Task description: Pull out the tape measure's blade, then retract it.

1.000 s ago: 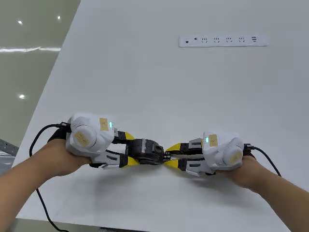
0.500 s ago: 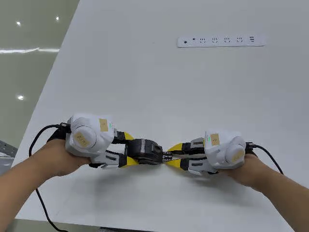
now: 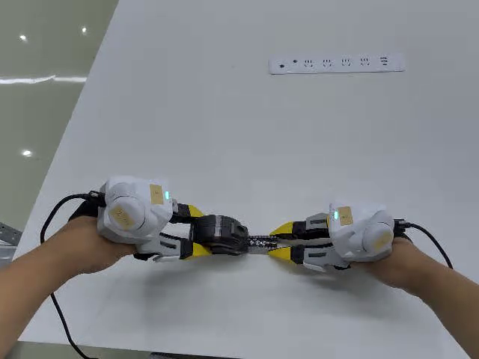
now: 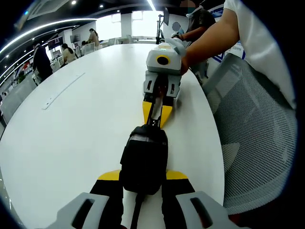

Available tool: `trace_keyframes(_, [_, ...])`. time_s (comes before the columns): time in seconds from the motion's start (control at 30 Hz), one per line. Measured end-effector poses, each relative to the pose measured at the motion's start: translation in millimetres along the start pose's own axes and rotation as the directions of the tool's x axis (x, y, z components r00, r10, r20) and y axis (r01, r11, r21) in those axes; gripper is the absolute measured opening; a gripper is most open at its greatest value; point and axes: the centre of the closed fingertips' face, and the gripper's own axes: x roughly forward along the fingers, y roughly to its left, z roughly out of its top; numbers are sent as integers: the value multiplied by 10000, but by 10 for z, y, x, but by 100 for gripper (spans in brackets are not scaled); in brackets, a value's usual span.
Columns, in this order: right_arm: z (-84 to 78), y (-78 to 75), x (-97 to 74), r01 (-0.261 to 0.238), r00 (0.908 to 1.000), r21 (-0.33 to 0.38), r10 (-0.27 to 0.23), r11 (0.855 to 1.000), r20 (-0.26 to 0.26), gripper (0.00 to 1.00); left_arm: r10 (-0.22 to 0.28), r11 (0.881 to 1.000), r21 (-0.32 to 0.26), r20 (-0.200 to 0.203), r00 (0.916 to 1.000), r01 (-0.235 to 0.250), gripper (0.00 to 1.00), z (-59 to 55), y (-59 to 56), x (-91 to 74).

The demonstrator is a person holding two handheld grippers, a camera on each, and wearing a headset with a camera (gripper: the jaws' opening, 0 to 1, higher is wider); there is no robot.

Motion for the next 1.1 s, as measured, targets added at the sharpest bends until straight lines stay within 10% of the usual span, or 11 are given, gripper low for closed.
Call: trace_keyframes(1.1, [-278, -27, -629, 485, 9966, 177, -473, 9987, -668, 12, 9, 10000, -8, -35, 10000, -9, 28, 45, -25, 16])
